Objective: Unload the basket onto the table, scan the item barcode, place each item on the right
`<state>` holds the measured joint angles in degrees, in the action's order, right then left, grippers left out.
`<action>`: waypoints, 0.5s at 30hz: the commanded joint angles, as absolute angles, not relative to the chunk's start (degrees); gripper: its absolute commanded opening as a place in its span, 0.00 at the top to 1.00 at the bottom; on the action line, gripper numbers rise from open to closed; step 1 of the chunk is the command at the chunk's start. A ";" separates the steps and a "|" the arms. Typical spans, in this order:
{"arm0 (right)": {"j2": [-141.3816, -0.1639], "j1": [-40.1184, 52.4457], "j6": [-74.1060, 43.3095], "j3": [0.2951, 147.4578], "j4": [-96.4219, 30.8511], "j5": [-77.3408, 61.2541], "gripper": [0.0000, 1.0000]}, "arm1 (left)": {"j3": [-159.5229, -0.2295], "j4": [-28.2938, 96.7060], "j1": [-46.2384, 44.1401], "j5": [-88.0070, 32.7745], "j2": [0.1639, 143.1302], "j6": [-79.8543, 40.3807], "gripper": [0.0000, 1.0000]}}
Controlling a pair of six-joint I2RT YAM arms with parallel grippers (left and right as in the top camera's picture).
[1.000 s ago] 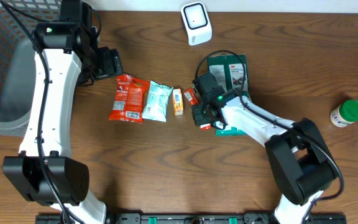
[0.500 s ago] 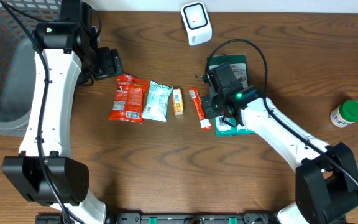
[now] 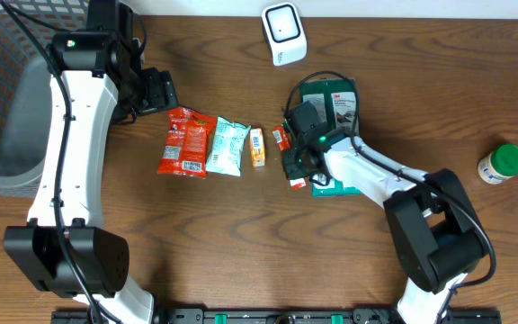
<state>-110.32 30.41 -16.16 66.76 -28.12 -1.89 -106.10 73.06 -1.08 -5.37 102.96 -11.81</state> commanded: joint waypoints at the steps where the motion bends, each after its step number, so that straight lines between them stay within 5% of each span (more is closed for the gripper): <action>1: -110.78 31.18 -16.64 66.63 -27.11 -1.98 0.66 | -106.06 73.19 -0.95 -4.45 103.09 -11.70 0.11; 15: -110.83 31.18 -16.64 66.65 -25.78 -0.54 0.62 | -106.06 73.19 -0.95 -4.43 103.09 -11.70 0.11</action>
